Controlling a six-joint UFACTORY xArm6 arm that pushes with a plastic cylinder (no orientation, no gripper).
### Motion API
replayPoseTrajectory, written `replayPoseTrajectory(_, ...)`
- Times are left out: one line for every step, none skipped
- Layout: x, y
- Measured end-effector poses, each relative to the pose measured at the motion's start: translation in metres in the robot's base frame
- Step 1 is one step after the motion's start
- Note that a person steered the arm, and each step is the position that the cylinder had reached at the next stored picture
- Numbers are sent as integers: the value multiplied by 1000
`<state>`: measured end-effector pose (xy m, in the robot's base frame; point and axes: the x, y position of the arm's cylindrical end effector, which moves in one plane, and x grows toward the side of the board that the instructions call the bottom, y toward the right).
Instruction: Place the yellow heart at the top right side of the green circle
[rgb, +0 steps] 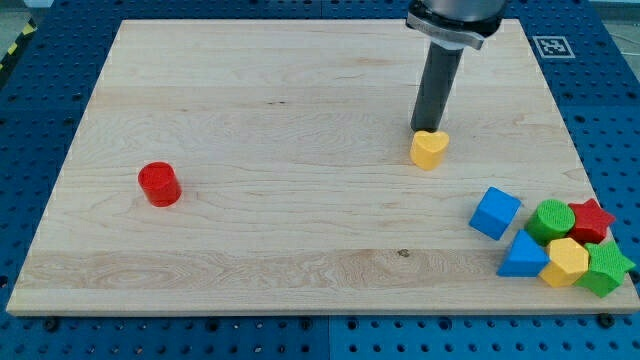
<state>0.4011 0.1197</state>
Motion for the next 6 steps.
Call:
replayPoseTrajectory(8,-17)
replayPoseTrajectory(27,-25)
replayPoseTrajectory(43,-17)
replayPoseTrajectory(53,-10)
replayPoseTrajectory(53,-12)
replayPoseTrajectory(32,-33)
